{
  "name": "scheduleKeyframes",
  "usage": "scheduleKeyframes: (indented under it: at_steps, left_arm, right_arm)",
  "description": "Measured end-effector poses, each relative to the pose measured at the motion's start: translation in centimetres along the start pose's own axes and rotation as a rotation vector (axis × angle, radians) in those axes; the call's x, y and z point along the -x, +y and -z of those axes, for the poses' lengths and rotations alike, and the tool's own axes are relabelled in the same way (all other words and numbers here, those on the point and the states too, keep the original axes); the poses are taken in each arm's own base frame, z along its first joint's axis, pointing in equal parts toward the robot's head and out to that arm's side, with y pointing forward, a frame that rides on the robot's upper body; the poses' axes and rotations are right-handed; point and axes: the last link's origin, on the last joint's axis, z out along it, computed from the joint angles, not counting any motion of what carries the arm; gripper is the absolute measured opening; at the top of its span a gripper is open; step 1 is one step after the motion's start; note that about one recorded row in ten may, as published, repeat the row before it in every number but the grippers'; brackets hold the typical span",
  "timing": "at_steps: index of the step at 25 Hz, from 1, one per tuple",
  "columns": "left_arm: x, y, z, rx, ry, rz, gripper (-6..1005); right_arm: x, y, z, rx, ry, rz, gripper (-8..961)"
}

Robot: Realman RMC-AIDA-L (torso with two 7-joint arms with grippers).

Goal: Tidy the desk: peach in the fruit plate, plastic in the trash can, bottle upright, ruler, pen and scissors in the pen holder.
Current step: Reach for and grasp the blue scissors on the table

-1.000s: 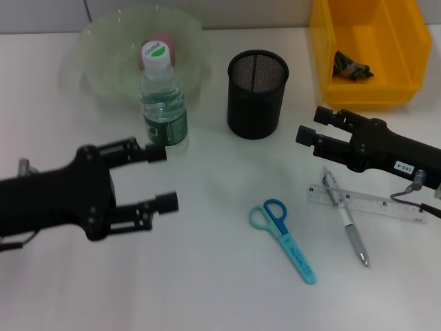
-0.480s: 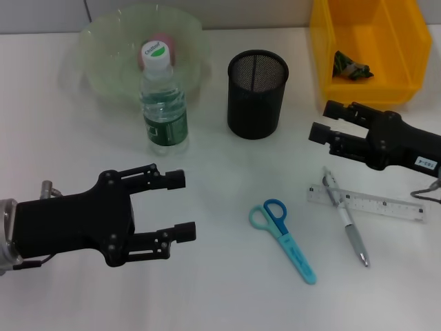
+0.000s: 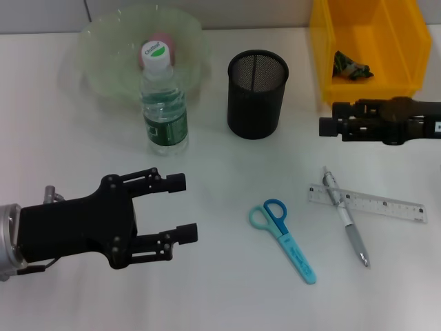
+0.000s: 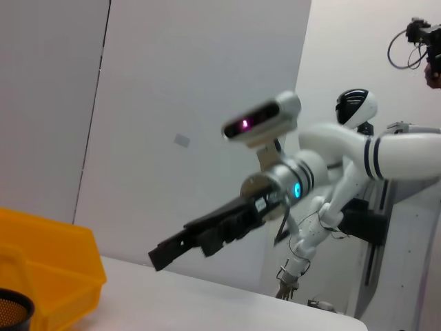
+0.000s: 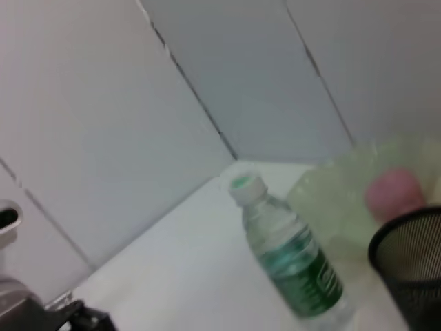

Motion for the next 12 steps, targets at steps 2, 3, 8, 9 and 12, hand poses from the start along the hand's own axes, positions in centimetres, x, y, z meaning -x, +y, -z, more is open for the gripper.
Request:
scheduleKeyframes:
  at_steps: [2, 3, 8, 9, 12]
  left_arm:
    - [0.2, 0.0, 0.0, -0.008, -0.001, 0.007, 756]
    - [0.4, 0.0, 0.2, -0.02, -0.006, 0.011, 756]
    - [0.7, 0.0, 0.3, -0.039, -0.012, 0.018, 756]
    - [0.7, 0.0, 0.3, -0.041, -0.012, 0.019, 756]
    - [0.8, 0.0, 0.4, -0.045, -0.013, 0.023, 756]
  right_arm:
    - [1.1, 0.4, -0.1, -0.009, 0.09, -0.025, 764]
    - [1.6, 0.6, -0.1, -0.024, 0.143, -0.031, 764]
    - [4.3, 1.7, -1.4, -0.088, 0.407, -0.071, 763]
    - [4.8, 1.9, -1.7, -0.11, 0.463, -0.084, 763]
    - [6.2, 2.0, -2.3, -0.163, 0.558, -0.11, 763]
